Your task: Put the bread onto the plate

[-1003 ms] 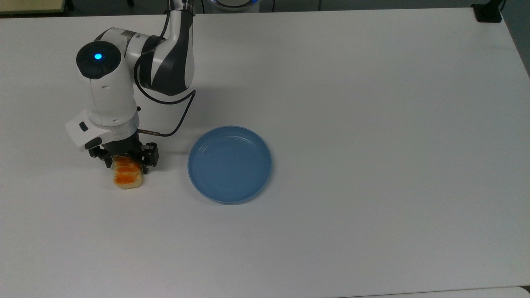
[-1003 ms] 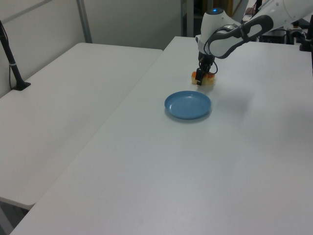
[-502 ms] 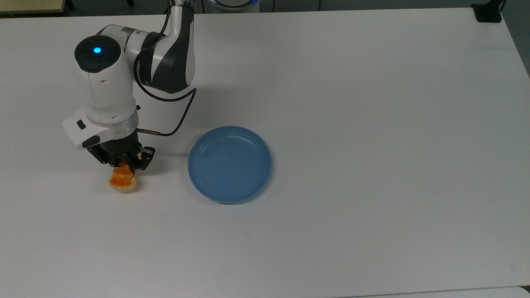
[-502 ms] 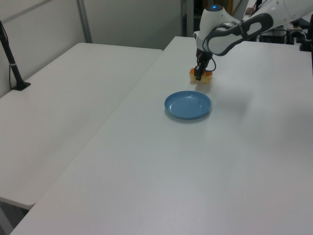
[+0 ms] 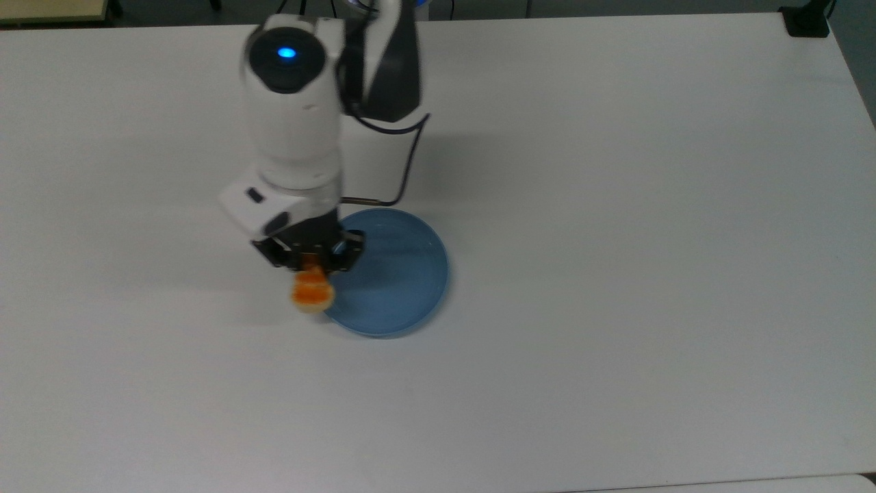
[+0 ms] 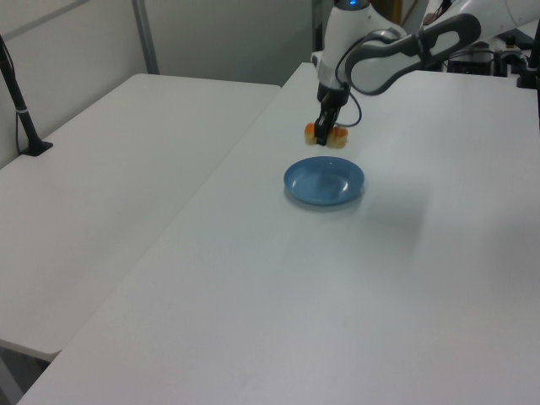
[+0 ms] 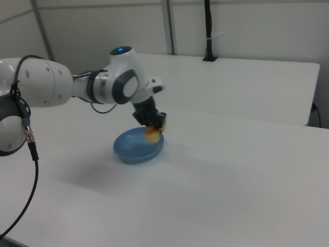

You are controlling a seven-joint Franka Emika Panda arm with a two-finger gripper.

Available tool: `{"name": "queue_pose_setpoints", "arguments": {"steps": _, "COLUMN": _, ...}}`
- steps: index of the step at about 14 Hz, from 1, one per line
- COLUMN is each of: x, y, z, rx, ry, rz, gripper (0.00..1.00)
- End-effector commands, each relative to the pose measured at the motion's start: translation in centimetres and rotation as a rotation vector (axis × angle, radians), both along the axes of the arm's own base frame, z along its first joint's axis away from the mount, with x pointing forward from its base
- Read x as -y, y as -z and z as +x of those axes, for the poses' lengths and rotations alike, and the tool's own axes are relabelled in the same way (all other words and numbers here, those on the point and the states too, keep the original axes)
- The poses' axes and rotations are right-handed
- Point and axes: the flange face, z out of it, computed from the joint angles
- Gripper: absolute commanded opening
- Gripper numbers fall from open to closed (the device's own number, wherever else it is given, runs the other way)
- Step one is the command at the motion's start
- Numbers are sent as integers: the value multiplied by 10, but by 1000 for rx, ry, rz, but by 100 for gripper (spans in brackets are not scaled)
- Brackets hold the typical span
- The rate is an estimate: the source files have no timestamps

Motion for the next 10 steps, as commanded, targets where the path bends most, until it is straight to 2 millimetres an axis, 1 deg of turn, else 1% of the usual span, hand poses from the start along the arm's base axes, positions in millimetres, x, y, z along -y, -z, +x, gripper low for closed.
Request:
{"name": "queue_pose_setpoints", "arguments": {"steps": 1, "x": -52, "y": 11, "z": -15, "rx": -27, "ry": 8, "rz": -3, "gripper": 31}}
{"name": "queue_pose_setpoints", "arguments": {"steps": 2, "x": -61, "y": 14, "z": -15, "rx": -26, "ry": 0, "rz": -3, "gripper": 34}}
{"name": "queue_pose_setpoints", "arguments": {"steps": 4, "x": -74, "y": 30, "z": -14, "rx": -41, "ry": -6, "rz": -6, "gripper": 44}}
{"name": "queue_pose_setpoints", "arguments": {"steps": 5, "x": -79, "y": 34, "z": -13, "rx": -38, "ry": -9, "rz": -13, "gripper": 52}}
{"name": "queue_pose_setpoints", "arguments": {"steps": 6, "x": -77, "y": 38, "z": -14, "rx": -43, "ry": -9, "rz": -22, "gripper": 68}}
{"name": "queue_pose_setpoints", "arguments": {"steps": 7, "x": -76, "y": 38, "z": -14, "rx": -43, "ry": -9, "rz": -25, "gripper": 88}}
{"name": "queue_pose_setpoints", "arguments": {"steps": 8, "x": -74, "y": 38, "z": -14, "rx": -44, "ry": -8, "rz": -26, "gripper": 100}}
{"name": "queue_pose_setpoints", "arguments": {"steps": 10, "x": -74, "y": 31, "z": -13, "rx": -42, "ry": -4, "rz": -27, "gripper": 100}}
